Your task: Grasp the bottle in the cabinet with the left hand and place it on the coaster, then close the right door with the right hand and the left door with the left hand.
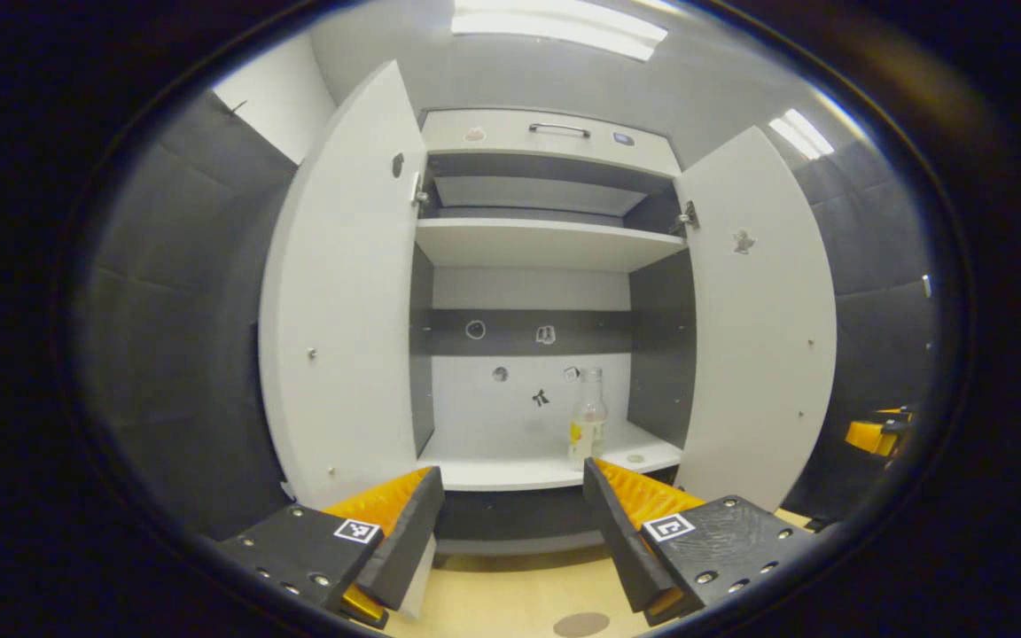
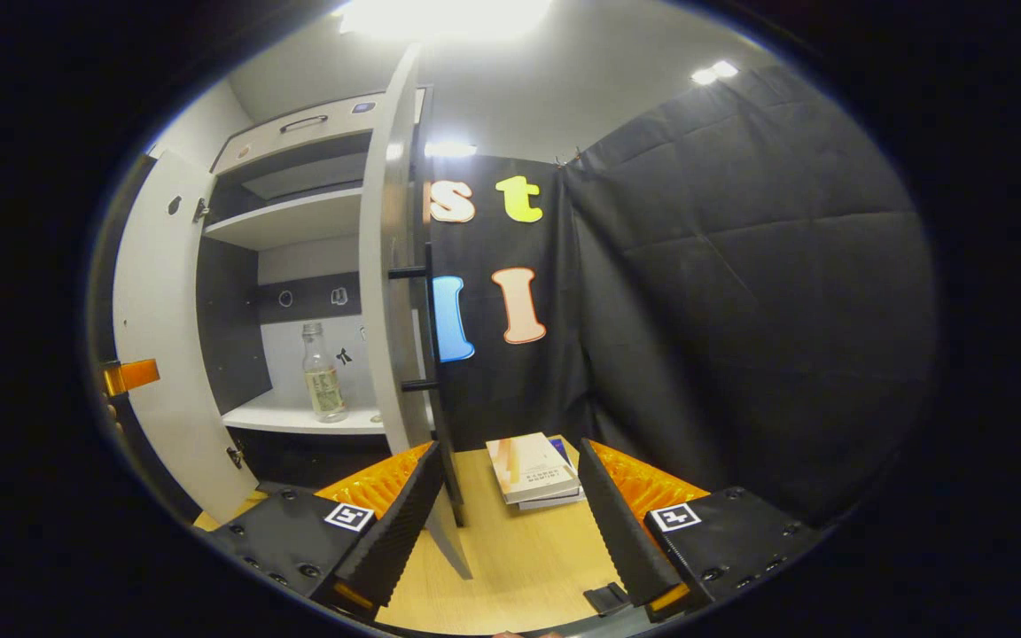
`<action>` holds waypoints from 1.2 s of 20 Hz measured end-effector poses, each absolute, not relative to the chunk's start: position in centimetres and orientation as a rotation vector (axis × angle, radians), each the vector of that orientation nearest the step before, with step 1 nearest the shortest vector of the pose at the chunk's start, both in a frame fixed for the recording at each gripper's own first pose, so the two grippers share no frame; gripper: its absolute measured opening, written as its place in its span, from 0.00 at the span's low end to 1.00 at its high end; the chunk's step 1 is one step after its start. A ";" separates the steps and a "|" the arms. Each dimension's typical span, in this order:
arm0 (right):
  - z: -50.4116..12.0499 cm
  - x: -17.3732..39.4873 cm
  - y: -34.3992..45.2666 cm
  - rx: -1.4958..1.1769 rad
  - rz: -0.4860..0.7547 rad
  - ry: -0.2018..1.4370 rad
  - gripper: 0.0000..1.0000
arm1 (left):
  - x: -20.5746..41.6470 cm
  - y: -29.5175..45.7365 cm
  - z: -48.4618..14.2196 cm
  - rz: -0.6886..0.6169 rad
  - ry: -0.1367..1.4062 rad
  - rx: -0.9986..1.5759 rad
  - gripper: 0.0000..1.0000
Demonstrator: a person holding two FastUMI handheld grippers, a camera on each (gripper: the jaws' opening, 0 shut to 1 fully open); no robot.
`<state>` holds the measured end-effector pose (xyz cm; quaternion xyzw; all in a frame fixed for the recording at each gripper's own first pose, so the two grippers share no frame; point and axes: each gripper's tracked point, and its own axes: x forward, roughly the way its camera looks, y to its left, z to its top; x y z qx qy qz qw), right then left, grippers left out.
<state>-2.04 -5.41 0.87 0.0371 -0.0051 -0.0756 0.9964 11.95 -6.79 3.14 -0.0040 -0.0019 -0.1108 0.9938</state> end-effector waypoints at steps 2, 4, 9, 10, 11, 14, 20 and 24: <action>1.3 -1.7 -6.9 0.071 -0.182 -0.016 0.97 | 14.8 -8.4 4.7 -0.256 -0.018 -0.029 0.92; 1.8 -1.1 -8.3 0.065 -0.210 -0.023 0.97 | 17.5 -9.5 5.7 -0.270 -0.029 -0.030 0.91; 1.8 1.5 -11.9 0.089 -0.267 -0.035 0.97 | 24.3 -13.3 6.7 -0.317 -0.017 -0.041 0.91; 1.9 2.0 -12.6 0.098 -0.280 -0.035 0.97 | 25.5 -14.0 6.7 -0.325 -0.013 -0.042 0.91; 1.8 2.5 -13.3 0.107 -0.291 -0.039 0.97 | 26.6 -14.7 6.4 -0.336 -0.006 -0.041 0.91; 1.7 4.1 -14.9 0.123 -0.329 -0.042 0.97 | 30.0 -17.1 5.4 -0.365 0.013 -0.024 0.92; 1.7 5.3 -17.3 0.109 -0.393 -0.053 0.97 | 35.0 -21.7 3.4 -0.418 0.044 0.003 0.92; 1.6 6.0 -18.5 0.120 -0.426 -0.052 0.97 | 38.0 -23.3 2.1 -0.432 0.061 0.006 0.91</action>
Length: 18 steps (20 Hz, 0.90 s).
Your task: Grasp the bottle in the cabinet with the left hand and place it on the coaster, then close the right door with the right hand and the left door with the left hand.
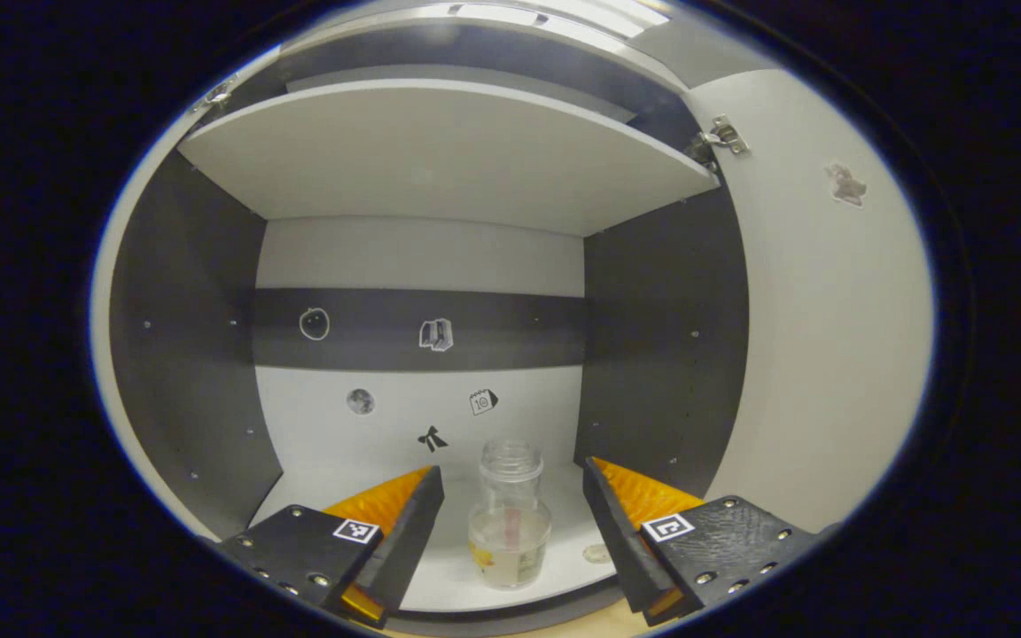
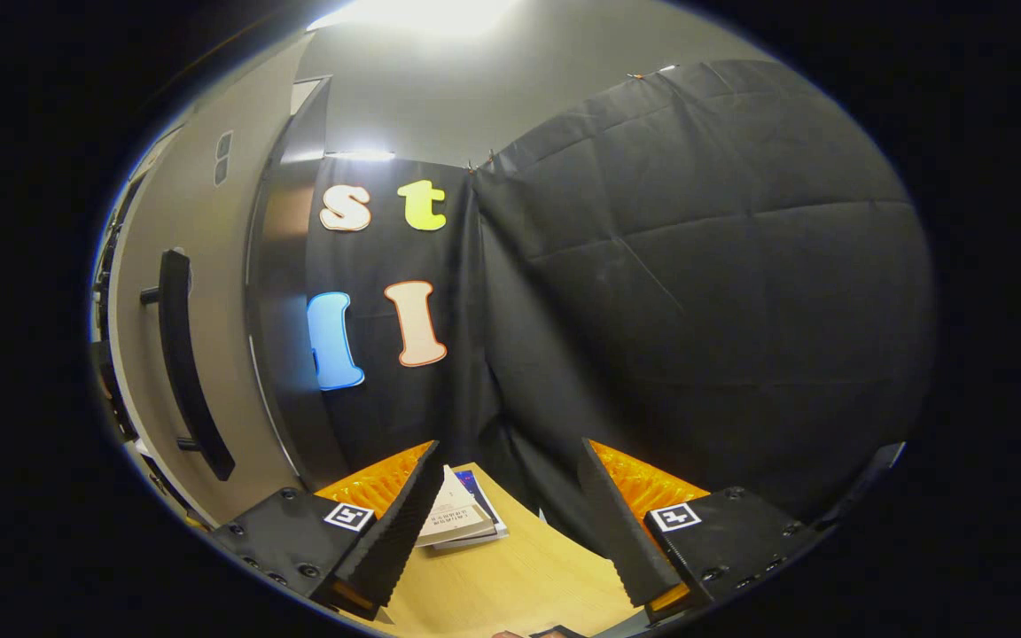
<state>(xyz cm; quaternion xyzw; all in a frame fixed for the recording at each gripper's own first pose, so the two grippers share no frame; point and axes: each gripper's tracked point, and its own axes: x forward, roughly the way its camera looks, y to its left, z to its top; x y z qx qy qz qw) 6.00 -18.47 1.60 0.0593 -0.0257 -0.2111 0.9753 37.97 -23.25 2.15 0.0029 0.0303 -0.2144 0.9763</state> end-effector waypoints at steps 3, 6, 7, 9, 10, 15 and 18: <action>1.4 6.5 -19.2 0.122 -0.444 -0.046 0.97 | 39.3 -23.9 1.8 -0.425 0.065 0.015 0.90; 1.3 7.0 -19.4 0.113 -0.439 -0.036 0.96 | 40.3 -23.9 1.4 -0.415 0.068 0.032 0.89; 1.3 7.2 -19.4 0.108 -0.438 -0.036 0.96 | 40.7 -24.1 1.1 -0.421 0.070 0.033 0.78; 1.3 7.4 -19.3 0.105 -0.434 -0.033 0.97 | 40.7 -24.5 0.9 -0.441 0.076 0.022 0.61; 1.3 7.5 -19.1 0.105 -0.429 -0.031 0.97 | 40.7 -24.0 1.3 -0.421 0.070 0.013 0.55; 0.9 7.8 -18.9 0.092 -0.413 -0.019 0.96 | 39.5 -23.4 2.9 -0.411 0.021 -0.016 0.38; 1.0 8.0 -18.5 0.117 -0.390 -0.013 0.97 | 37.7 -22.6 4.9 -0.410 -0.013 0.048 0.33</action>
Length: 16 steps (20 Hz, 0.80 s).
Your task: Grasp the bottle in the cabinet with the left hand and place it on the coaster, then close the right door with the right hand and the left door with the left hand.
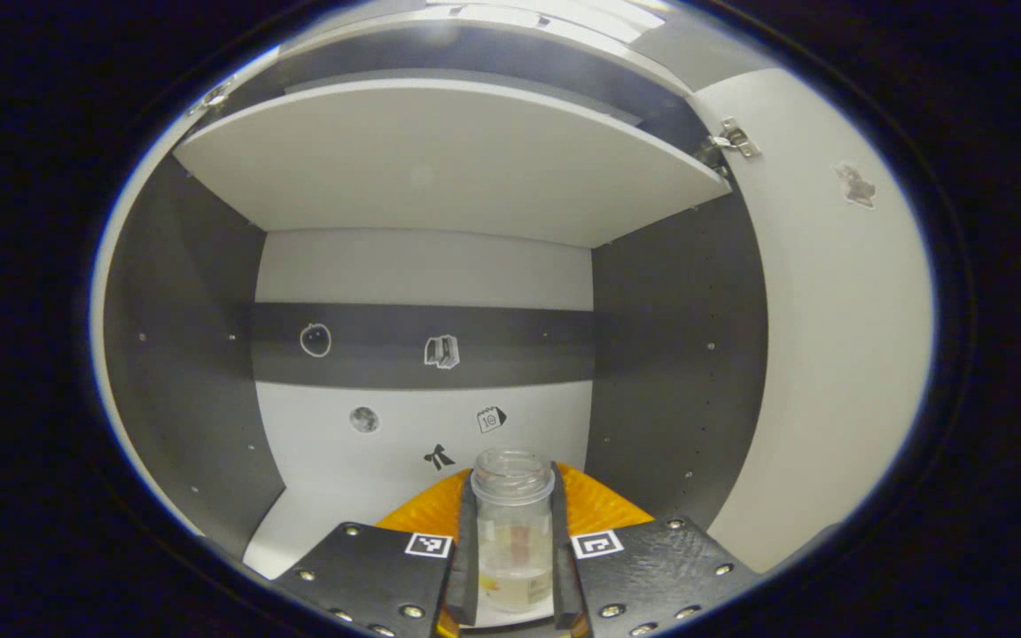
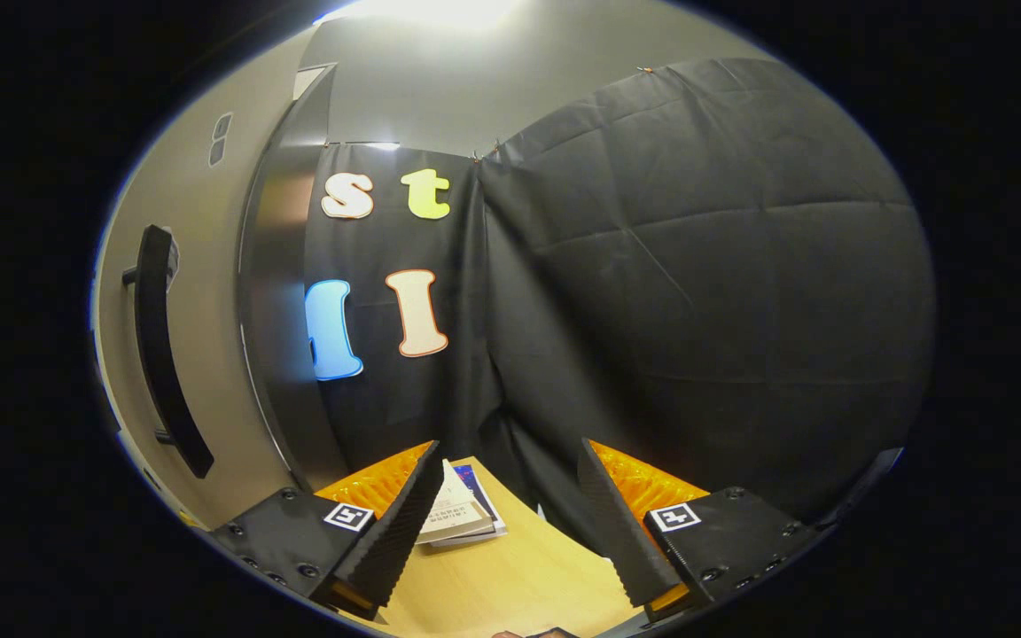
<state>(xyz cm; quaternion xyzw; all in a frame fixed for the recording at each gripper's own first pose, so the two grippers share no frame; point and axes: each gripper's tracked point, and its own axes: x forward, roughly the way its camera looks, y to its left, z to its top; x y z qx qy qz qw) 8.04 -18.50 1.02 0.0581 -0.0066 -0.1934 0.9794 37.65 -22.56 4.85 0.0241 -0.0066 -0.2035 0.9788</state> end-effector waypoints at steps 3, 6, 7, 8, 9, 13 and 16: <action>1.7 8.2 -18.6 0.105 -0.380 -0.024 0.97 | 34.5 -22.5 7.3 -0.438 -0.053 0.095 0.33; 2.9 8.6 -18.3 0.082 -0.363 -0.048 0.96 | 31.5 -21.9 8.8 -0.439 -0.076 0.106 0.32; 3.2 8.8 -18.1 0.067 -0.355 -0.055 0.97 | 30.6 -21.3 8.8 -0.442 -0.074 0.102 0.32; 3.5 8.9 -18.0 0.052 -0.348 -0.060 0.96 | 29.4 -20.7 8.9 -0.444 -0.072 0.095 0.35; 3.8 9.0 -17.8 0.040 -0.338 -0.067 0.97 | 28.5 -20.1 8.6 -0.446 -0.071 0.090 0.35; 4.7 9.4 -17.0 0.013 -0.306 -0.083 0.97 | 24.3 -18.7 7.5 -0.502 -0.088 0.046 0.34; 5.4 8.9 -16.9 0.008 -0.299 -0.093 0.97 | 22.5 -17.9 4.0 -0.525 -0.033 -0.015 0.36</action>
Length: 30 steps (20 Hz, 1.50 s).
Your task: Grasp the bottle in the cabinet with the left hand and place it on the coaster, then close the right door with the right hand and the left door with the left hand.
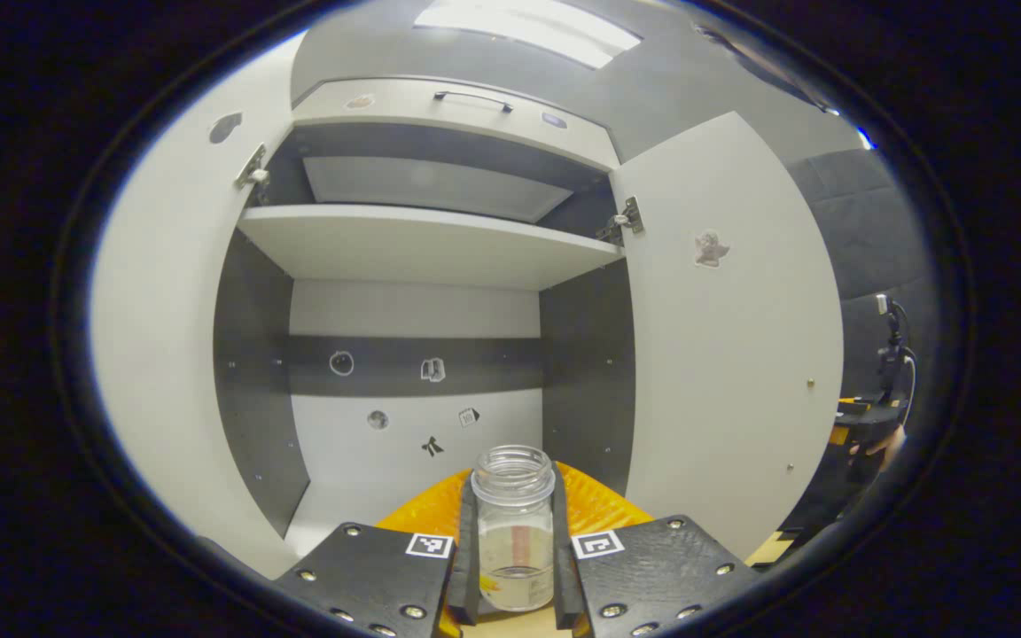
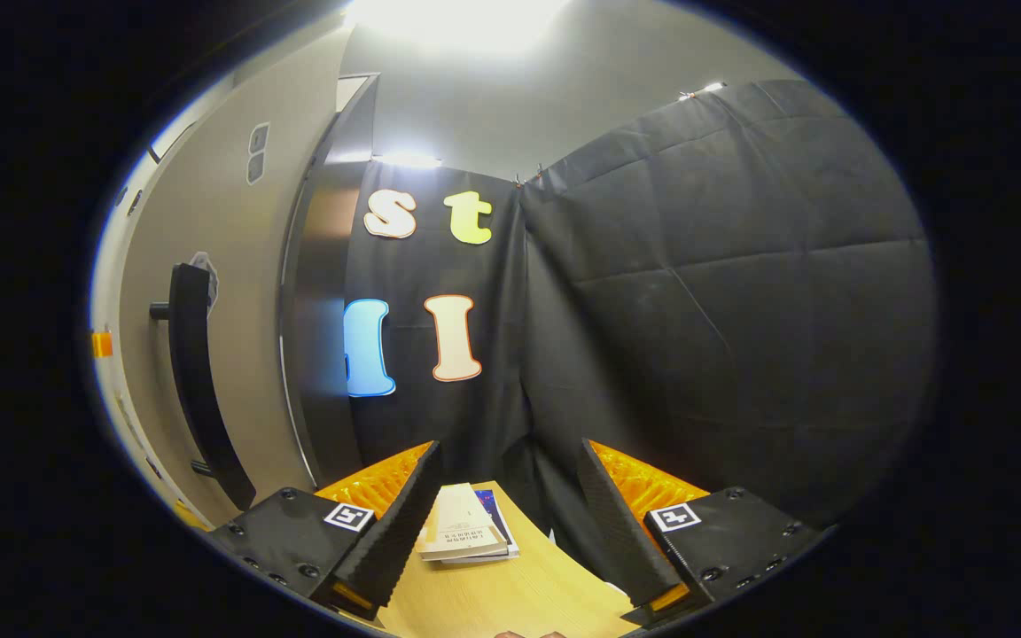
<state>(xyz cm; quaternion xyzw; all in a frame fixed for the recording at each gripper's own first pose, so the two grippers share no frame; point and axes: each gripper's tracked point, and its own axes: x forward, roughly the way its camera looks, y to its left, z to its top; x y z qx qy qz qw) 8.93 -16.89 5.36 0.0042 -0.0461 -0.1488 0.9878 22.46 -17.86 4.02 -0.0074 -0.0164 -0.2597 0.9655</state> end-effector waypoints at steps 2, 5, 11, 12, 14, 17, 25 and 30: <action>5.8 8.2 -17.5 0.003 -0.318 -0.102 0.97 | 21.2 -17.0 1.5 -0.535 -0.011 -0.039 0.34; 6.2 7.0 -18.1 0.013 -0.344 -0.110 0.97 | 19.5 -16.2 -2.3 -0.539 0.017 -0.049 0.33; 5.9 4.5 -17.0 0.002 -0.345 -0.106 0.96 | 15.9 -16.9 -10.8 -0.577 0.084 -0.029 0.35; 5.6 4.2 -16.5 -0.010 -0.333 -0.105 0.97 | 15.5 -17.2 -12.1 -0.576 0.088 -0.021 0.35; 5.2 3.6 -16.0 -0.048 -0.326 -0.099 0.97 | 14.6 -17.7 -14.7 -0.572 0.096 -0.004 0.35; 4.5 3.1 -15.0 -0.059 -0.305 -0.082 0.96 | 13.9 -17.4 -20.0 -0.502 0.184 0.079 0.35; 4.2 1.5 -16.8 -0.038 -0.357 -0.071 0.97 | 12.0 -17.5 -27.9 -0.479 0.252 0.033 0.38; 2.8 0.4 -16.9 -0.044 -0.376 -0.023 0.96 | 12.0 -17.3 -30.1 -0.458 0.273 -0.030 0.39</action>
